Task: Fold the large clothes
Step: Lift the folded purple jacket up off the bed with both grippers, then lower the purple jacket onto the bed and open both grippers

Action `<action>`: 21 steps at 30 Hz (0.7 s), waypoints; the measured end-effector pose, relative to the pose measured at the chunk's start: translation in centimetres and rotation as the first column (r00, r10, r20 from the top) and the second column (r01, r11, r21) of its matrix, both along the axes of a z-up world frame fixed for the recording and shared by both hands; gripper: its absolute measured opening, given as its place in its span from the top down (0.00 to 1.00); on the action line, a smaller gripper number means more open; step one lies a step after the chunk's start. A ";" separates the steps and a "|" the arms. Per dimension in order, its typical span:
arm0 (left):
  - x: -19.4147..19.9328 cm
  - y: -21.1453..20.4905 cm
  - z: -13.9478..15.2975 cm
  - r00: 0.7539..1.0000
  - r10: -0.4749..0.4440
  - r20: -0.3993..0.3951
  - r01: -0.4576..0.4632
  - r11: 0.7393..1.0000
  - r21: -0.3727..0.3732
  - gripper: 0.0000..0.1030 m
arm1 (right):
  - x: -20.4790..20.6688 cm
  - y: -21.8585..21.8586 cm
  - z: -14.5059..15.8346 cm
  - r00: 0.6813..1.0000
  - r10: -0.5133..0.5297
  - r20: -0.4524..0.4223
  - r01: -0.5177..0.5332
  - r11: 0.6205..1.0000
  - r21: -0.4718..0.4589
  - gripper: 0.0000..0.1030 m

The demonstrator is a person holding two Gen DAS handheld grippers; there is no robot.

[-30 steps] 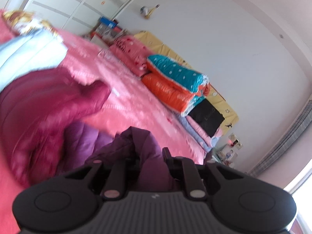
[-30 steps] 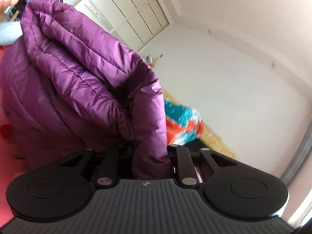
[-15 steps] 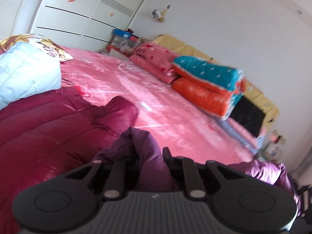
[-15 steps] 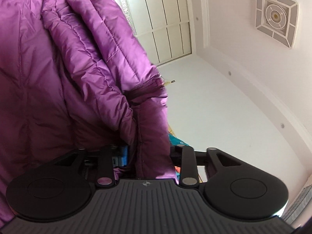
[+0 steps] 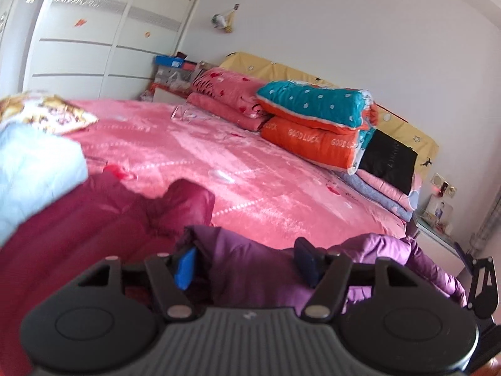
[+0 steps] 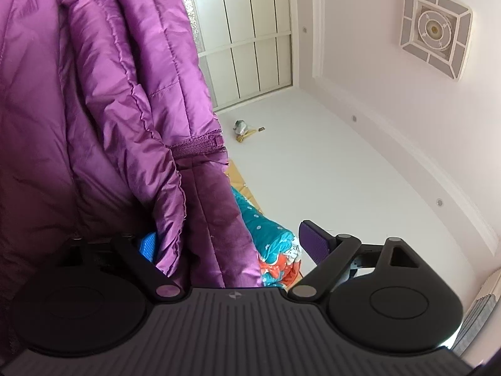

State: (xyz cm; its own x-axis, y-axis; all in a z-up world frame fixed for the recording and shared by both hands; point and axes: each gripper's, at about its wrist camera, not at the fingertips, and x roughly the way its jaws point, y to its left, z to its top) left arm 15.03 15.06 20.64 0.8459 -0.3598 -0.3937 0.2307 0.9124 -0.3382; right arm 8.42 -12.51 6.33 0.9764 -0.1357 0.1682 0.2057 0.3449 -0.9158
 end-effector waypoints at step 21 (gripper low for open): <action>-10.7 -1.2 -7.9 0.974 0.181 0.137 -0.207 0.956 0.208 0.01 | -3.1 -1.6 9.9 0.958 0.031 -0.285 0.208 0.612 0.763 0.00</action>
State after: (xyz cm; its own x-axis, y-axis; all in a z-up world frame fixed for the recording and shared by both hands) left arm 4.30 13.90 12.77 0.9350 -0.1002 -0.3403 0.0677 0.9921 -0.1059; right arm 5.36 -14.14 16.20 0.9404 -0.1858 -0.2847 0.0871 0.9412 -0.3264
